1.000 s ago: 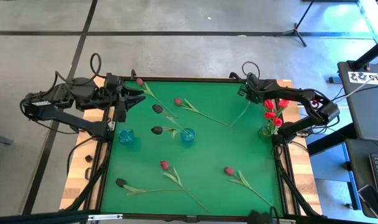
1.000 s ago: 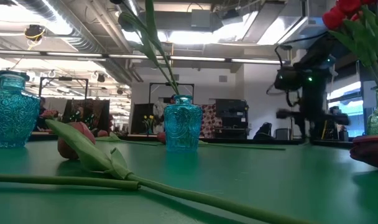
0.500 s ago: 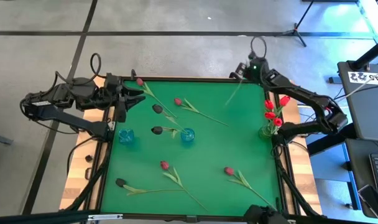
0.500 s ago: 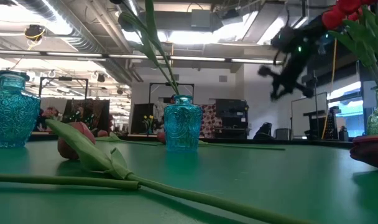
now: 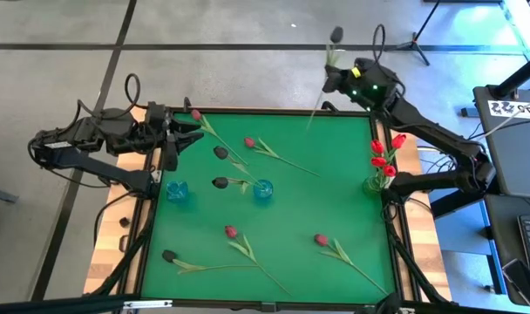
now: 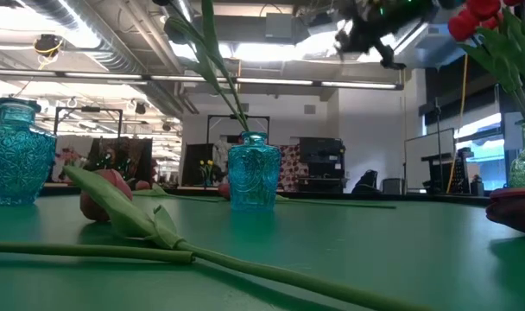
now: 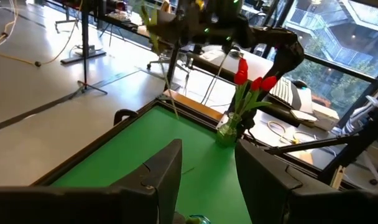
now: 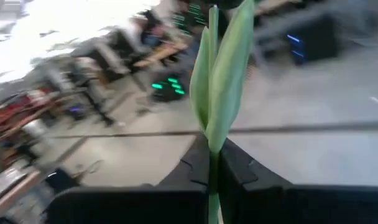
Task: Sort flowers into vase by color
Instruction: Put the black flower into the right blue flower vase
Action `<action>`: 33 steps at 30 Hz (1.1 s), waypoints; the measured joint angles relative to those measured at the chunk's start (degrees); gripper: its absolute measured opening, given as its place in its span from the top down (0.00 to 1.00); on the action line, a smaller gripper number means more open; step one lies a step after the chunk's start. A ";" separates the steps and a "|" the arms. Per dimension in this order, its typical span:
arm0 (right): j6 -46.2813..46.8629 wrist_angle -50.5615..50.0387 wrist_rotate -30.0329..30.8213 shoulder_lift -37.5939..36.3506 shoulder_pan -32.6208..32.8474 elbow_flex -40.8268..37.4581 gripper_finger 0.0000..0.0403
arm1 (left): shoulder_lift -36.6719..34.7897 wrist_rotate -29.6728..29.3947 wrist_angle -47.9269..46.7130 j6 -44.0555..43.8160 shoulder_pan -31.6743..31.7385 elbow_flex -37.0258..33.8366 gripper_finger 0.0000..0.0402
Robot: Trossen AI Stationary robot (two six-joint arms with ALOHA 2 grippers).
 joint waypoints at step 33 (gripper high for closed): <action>-38.52 30.29 -33.07 10.67 34.57 11.13 0.99 | 6.73 6.11 28.84 -2.87 -9.03 0.02 0.60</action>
